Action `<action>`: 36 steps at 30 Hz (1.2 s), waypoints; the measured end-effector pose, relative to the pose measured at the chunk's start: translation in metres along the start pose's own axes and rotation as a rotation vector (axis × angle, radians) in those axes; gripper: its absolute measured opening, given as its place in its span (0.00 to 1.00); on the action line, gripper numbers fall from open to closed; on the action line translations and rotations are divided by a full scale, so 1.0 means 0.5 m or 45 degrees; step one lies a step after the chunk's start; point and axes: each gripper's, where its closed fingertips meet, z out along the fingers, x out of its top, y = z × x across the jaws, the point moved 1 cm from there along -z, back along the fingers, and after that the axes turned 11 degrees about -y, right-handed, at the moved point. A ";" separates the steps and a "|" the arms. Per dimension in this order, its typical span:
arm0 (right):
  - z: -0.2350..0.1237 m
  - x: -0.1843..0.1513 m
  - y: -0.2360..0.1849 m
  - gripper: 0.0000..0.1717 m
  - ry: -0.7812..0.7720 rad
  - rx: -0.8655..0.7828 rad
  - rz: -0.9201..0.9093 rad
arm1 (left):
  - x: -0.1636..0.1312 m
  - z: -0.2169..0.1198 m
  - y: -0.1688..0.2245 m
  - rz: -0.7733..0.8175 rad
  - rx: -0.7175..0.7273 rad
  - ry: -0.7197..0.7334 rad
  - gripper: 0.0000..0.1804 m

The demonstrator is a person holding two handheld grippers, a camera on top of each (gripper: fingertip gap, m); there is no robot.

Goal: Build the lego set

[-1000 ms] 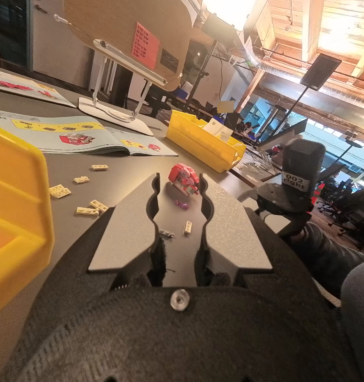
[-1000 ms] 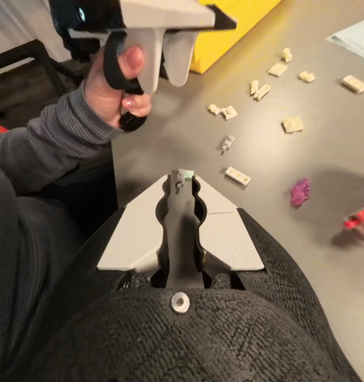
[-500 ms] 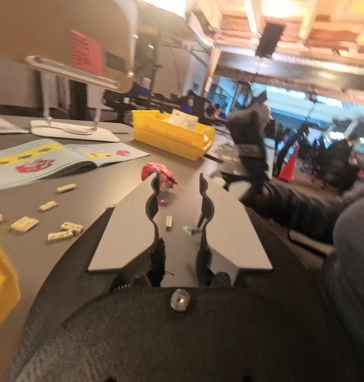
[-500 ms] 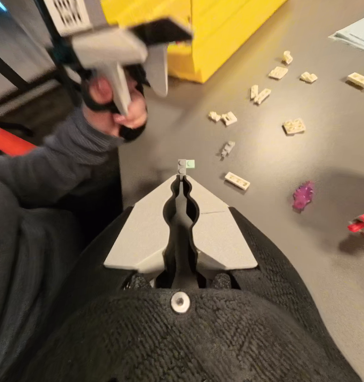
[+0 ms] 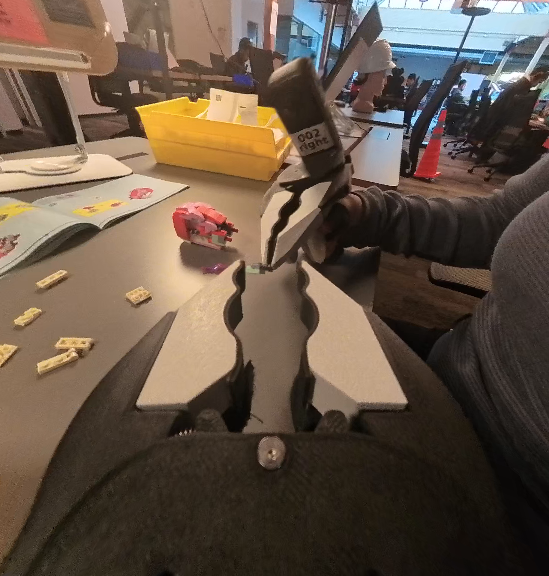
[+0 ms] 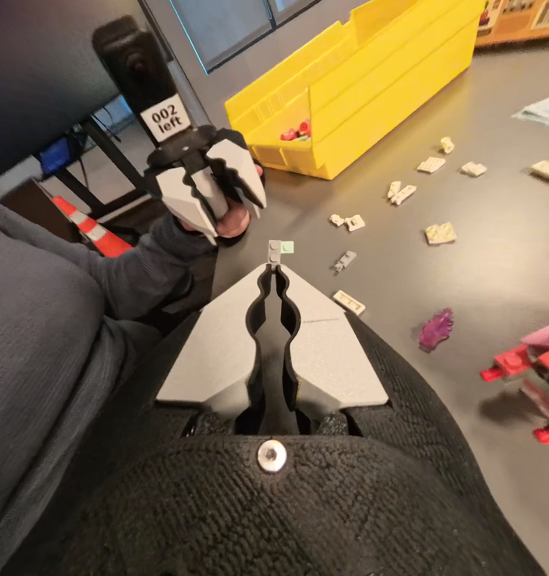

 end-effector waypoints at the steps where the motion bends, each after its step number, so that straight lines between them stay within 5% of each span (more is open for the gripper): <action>1: 0.002 0.001 -0.001 0.01 -0.006 -0.025 -0.049 | -0.002 0.001 -0.002 -0.019 -0.005 -0.014 0.17; 10: 0.020 -0.003 -0.036 0.01 -0.064 -0.143 -0.563 | -0.021 0.011 0.027 -0.098 -0.201 -0.116 0.13; 21: 0.017 0.003 -0.044 0.00 -0.009 -0.173 -0.664 | -0.017 0.007 0.015 -0.121 -0.159 -0.091 0.10; 30: 0.008 0.002 -0.081 0.00 -0.002 0.271 -0.353 | -0.033 0.020 0.048 0.479 0.058 -0.159 0.13; 36: 0.006 -0.007 -0.083 0.00 -0.071 0.443 -0.191 | -0.018 0.015 0.051 0.610 0.141 -0.084 0.12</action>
